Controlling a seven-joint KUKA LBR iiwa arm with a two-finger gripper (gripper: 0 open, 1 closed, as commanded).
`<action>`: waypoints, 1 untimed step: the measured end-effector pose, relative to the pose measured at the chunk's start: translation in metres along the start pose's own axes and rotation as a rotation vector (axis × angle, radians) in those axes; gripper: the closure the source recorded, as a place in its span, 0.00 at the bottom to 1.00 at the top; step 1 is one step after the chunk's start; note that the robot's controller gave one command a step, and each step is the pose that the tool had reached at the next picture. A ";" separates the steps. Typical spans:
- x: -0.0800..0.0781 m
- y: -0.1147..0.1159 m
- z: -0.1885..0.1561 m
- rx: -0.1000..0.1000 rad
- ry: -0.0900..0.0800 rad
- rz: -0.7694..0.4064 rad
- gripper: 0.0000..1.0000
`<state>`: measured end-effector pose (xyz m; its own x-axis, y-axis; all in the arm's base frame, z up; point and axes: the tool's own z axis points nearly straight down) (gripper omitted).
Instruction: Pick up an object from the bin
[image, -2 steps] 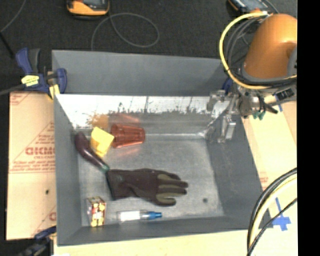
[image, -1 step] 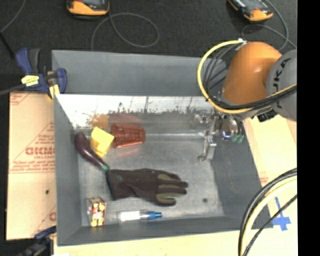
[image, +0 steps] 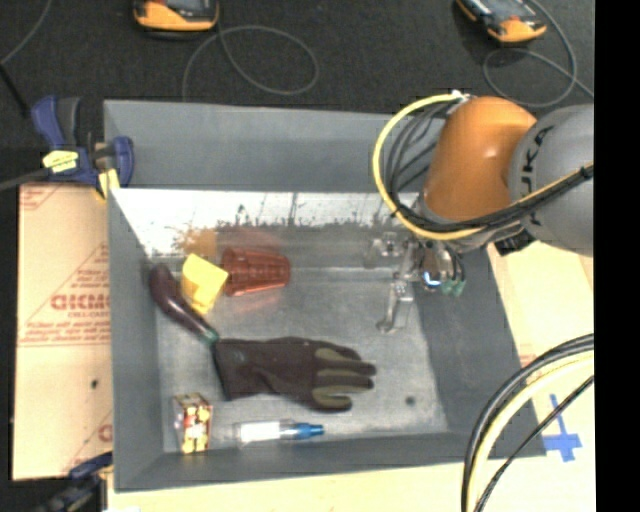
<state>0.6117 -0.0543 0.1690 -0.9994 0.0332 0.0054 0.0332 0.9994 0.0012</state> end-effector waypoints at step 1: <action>0.019 0.026 0.007 0.003 -0.017 0.019 0.00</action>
Offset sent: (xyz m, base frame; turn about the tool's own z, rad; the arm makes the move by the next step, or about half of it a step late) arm -0.0288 0.0790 -0.0754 0.0518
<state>0.5934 -0.0273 0.1626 -0.9986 0.0522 -0.0114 0.0522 0.9986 -0.0013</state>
